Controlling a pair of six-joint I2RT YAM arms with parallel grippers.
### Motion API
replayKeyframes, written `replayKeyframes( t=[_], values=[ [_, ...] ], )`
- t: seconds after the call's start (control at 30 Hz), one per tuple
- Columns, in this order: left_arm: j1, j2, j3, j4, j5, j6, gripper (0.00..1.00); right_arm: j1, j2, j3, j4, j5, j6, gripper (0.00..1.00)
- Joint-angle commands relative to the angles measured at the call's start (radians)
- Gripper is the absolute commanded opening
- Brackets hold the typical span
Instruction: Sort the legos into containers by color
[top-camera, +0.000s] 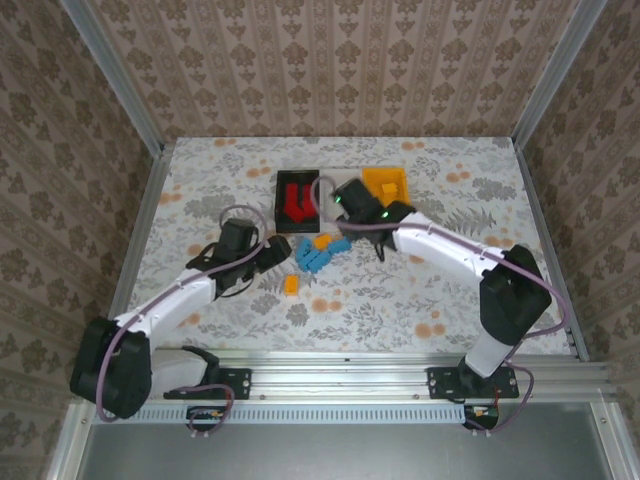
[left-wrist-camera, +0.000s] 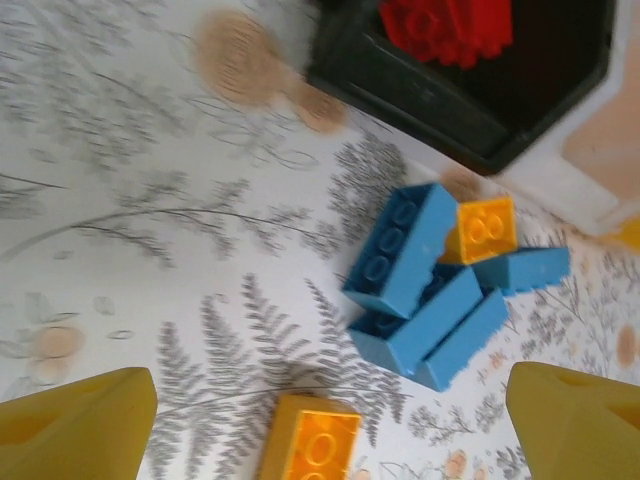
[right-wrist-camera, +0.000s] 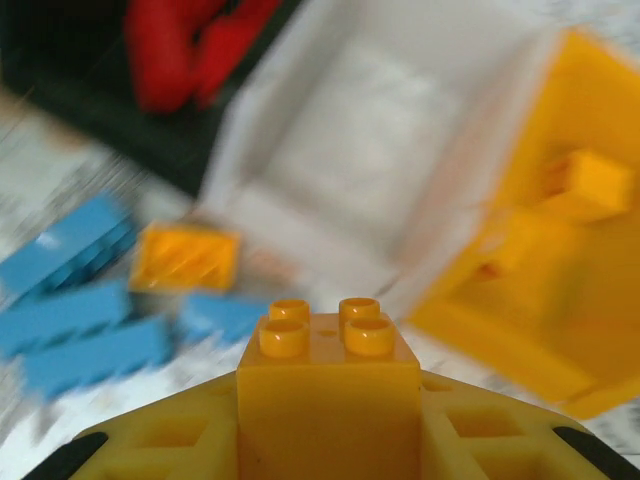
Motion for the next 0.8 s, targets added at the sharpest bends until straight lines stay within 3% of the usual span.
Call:
replayKeyframes(
  t=[0.0, 0.27, 0.47, 0.77],
  values=[
    [-0.061, 0.033, 0.059, 0.047, 0.018, 0.004, 0.92, -0.114, 0.083, 0.088, 0.004, 0.033, 0.009, 0.37],
    [-0.096, 0.04, 0.131, -0.057, 0.001, 0.092, 0.92, -0.24, 0.306, 0.253, -0.004, 0.052, -0.008, 0.38],
    [-0.082, 0.011, 0.124, -0.074, -0.02, 0.103, 0.93, -0.269, 0.4, 0.325, -0.009, 0.014, 0.004, 0.43],
    [-0.073, 0.011, 0.131, -0.08, -0.008, 0.107, 0.93, -0.263, 0.325, 0.278, -0.004, 0.03, 0.019, 0.49]
  ],
)
